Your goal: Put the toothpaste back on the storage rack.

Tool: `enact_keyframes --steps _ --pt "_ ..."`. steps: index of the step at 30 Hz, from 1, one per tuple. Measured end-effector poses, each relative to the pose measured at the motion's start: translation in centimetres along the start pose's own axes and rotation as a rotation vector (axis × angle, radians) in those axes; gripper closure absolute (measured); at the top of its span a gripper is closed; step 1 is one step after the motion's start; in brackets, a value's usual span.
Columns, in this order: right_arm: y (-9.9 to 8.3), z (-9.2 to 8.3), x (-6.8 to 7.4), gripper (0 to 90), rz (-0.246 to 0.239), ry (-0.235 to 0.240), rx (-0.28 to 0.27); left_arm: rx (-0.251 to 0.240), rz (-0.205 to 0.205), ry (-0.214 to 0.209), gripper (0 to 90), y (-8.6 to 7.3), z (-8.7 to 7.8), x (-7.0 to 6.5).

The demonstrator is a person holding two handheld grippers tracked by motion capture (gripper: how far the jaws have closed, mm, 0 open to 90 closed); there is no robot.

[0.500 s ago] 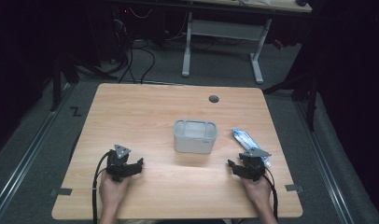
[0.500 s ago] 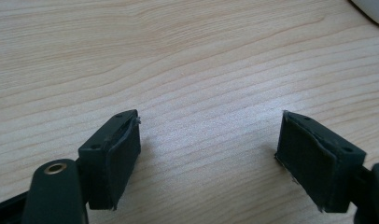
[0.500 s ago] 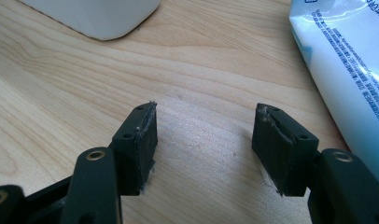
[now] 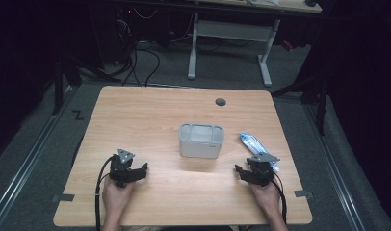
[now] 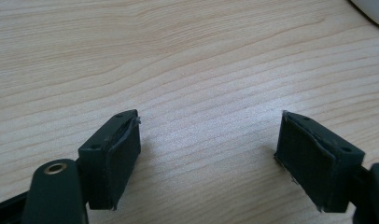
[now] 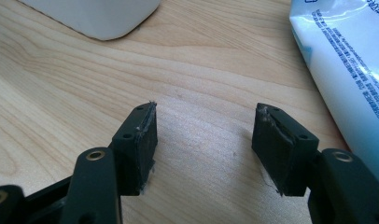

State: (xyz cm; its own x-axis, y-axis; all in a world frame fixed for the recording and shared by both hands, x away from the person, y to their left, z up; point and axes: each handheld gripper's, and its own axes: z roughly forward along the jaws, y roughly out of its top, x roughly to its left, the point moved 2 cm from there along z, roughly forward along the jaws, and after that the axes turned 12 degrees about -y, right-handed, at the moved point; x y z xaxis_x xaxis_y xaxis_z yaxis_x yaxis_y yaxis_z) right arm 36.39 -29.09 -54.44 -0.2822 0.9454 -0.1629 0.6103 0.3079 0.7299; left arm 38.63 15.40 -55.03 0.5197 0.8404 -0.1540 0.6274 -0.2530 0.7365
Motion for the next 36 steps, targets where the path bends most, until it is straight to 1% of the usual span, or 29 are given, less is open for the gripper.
enact_keyframes --steps 7,13,16,17,18,19,21,24,25,31,36 --pt "0.0 0.0 0.0 40.8 0.002 -0.001 0.001 0.000 -0.001 0.000 22.3 0.0 0.0 0.0" --pt "0.0 0.0 0.1 41.0 0.013 -0.012 0.003 0.000 -0.001 -0.001 22.3 0.0 0.0 0.0" --pt "0.0 -0.1 0.1 42.2 0.022 -0.018 0.005 0.000 -0.001 -0.001 22.3 0.0 0.0 0.0" --pt "-0.1 -0.2 0.1 42.9 0.035 -0.016 0.006 0.000 -0.001 -0.001 22.3 0.0 0.0 0.0" --pt "-0.1 -0.2 0.1 42.9 0.035 -0.016 0.006 0.000 -0.001 -0.001 22.3 0.0 0.0 0.0" --pt "-0.2 -0.3 0.0 43.2 0.048 -0.011 0.006 0.000 -0.001 -0.001 22.4 0.0 0.0 0.0" --pt "-0.2 -0.3 0.0 43.2 0.055 -0.010 0.006 0.000 -0.001 -0.001 22.3 0.0 0.0 0.0" --pt "-0.4 -0.6 -0.1 43.2 0.062 -0.012 -0.007 0.000 -0.001 -0.001 22.3 0.0 0.0 0.0" --pt "-0.4 -0.8 -0.2 43.4 0.071 -0.011 -0.019 0.000 -0.001 -0.001 22.3 0.0 0.0 0.0" --pt "-0.4 -1.4 -0.4 44.1 0.077 -0.011 -0.034 0.000 -0.001 -0.001 22.3 0.0 0.0 0.0" --pt "-0.6 -2.0 -0.8 45.1 0.096 -0.014 -0.043 0.000 -0.002 -0.001 22.4 0.0 0.0 0.0"
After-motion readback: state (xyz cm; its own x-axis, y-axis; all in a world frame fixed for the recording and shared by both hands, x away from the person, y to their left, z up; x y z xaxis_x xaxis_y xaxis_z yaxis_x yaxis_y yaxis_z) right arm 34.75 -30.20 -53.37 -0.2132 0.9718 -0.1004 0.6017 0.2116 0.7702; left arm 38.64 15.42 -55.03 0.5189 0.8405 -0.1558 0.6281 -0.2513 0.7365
